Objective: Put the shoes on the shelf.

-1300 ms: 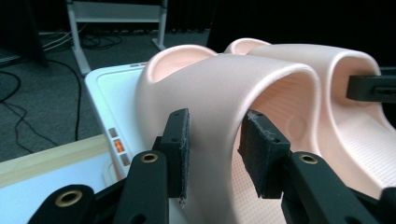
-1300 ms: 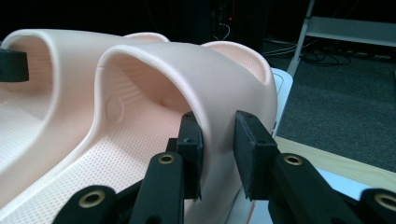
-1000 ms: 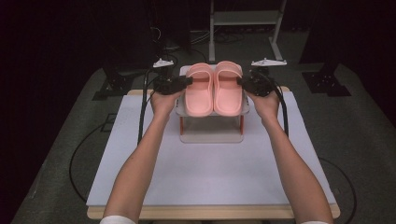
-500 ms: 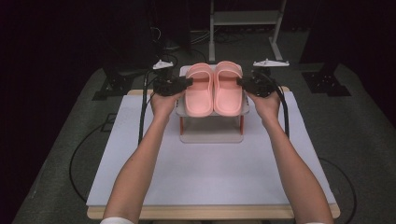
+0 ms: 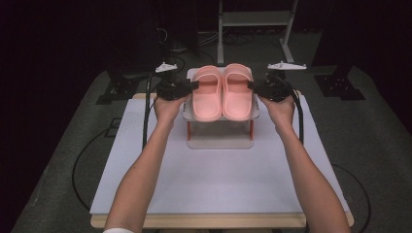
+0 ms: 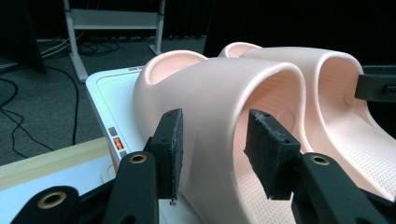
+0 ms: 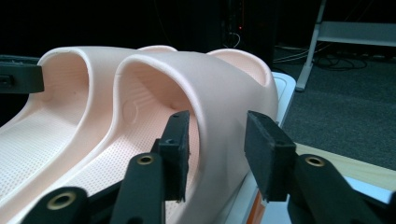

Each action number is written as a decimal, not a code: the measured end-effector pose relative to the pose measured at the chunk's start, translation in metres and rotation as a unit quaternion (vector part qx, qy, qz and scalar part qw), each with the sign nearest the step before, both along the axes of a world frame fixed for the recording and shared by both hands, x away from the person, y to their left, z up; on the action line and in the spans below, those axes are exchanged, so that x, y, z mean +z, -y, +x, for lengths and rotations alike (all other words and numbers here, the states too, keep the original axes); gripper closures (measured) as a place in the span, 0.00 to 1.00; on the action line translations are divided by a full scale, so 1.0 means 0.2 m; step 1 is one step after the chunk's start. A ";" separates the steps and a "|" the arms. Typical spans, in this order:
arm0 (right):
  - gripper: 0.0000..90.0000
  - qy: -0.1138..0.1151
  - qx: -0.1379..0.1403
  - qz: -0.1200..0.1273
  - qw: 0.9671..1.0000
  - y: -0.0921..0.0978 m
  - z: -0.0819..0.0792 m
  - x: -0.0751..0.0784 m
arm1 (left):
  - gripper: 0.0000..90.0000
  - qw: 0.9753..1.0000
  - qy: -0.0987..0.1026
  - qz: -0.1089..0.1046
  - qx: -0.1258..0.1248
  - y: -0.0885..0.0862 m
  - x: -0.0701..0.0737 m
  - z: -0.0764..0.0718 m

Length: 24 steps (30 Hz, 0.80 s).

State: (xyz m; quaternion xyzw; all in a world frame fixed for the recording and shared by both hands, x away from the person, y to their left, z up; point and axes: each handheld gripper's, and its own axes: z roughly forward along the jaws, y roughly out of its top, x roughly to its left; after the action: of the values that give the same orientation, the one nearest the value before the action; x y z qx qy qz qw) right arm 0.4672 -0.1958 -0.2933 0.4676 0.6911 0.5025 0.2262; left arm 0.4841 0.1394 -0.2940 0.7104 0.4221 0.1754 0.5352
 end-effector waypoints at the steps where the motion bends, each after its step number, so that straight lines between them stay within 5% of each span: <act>1: 0.66 0.000 0.001 0.000 1.000 0.00 0.00 0.00 | 0.63 1.000 0.001 -0.002 0.000 0.00 0.00 0.00; 24: 0.55 0.001 0.015 0.010 1.000 0.03 -0.06 -0.02 | 0.57 1.000 0.008 -0.003 -0.010 -0.02 -0.02 -0.06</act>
State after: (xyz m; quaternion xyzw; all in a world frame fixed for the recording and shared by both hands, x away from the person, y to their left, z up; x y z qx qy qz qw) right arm 0.4550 -0.2009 -0.2967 0.4587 0.6931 0.5130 0.2144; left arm 0.4712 0.1425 -0.2989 0.7113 0.4116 0.1741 0.5426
